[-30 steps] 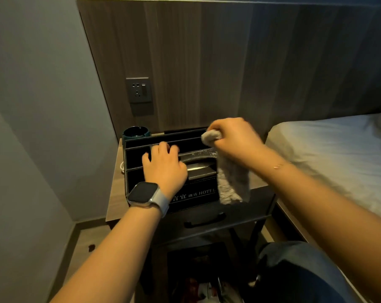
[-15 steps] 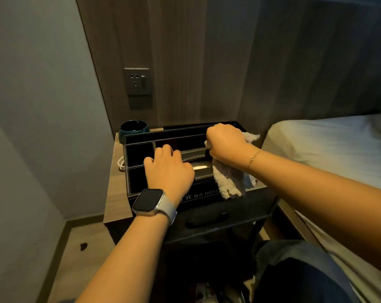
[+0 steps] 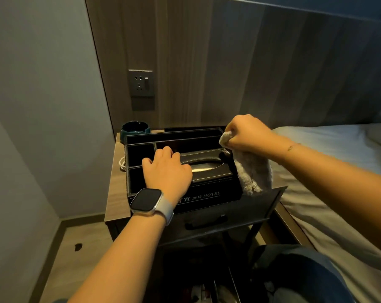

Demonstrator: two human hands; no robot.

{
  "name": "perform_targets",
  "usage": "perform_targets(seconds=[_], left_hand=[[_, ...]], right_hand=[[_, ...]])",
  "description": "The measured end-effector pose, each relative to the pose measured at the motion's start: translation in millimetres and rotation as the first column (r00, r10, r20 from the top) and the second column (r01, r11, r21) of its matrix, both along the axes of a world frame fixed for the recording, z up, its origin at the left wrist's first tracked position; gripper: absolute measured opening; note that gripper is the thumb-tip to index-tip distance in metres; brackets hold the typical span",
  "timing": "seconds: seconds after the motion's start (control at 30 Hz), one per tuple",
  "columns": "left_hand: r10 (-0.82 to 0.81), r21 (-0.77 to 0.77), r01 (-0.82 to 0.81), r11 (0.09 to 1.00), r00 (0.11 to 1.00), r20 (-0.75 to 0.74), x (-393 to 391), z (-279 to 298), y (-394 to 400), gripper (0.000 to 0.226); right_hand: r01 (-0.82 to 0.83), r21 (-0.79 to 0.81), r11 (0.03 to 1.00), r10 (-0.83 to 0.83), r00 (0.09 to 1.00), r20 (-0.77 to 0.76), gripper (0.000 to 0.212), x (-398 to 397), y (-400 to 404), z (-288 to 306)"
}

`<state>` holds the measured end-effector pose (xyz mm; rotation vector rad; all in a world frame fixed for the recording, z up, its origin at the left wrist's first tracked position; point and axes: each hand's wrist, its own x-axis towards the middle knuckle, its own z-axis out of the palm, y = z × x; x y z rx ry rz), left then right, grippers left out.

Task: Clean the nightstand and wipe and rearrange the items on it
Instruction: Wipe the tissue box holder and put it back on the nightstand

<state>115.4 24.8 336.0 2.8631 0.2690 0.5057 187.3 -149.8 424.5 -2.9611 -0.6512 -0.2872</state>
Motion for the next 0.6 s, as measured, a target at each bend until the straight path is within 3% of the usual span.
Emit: perform_targets(seconds=[0.1,0.2,0.3,0.4,0.5,0.6], left_hand=[[0.012,0.022,-0.011,1.0,0.999,-0.043,-3.9,1.1,5.3,0.041],[0.055,0.096,-0.049,0.994,0.997,-0.058,0.1,10.2,-2.1,0.037],[-0.073,0.083,0.072,0.994,0.997,0.006,11.9,15.4,-25.9,0.038],[-0.17,0.036,0.171,0.985,0.985,-0.025,18.3,4.4,-42.3,0.042],[-0.145,0.035,0.146,0.989,0.989,-0.026,21.4,-6.1,-39.7,0.044],[-0.151,0.031,0.151,0.988,0.988,-0.017,20.9,-5.6,-39.1,0.044]], right_hand=[[-0.025,0.173,0.985,0.028,0.999,-0.017,0.015,-2.8,-35.7,31.3],[-0.068,0.16,0.985,0.087,0.99,-0.114,0.02,0.8,-50.2,34.4],[-0.195,0.03,0.98,0.196,0.98,-0.033,0.021,11.7,-32.1,13.1],[-0.273,-0.171,0.947,0.28,0.96,0.017,0.018,20.5,-2.1,-9.4],[-0.221,-0.467,0.856,0.315,0.94,0.132,0.014,16.9,20.4,-27.9],[-0.187,-0.567,0.802,0.319,0.937,0.142,0.011,10.3,29.6,-36.8]])
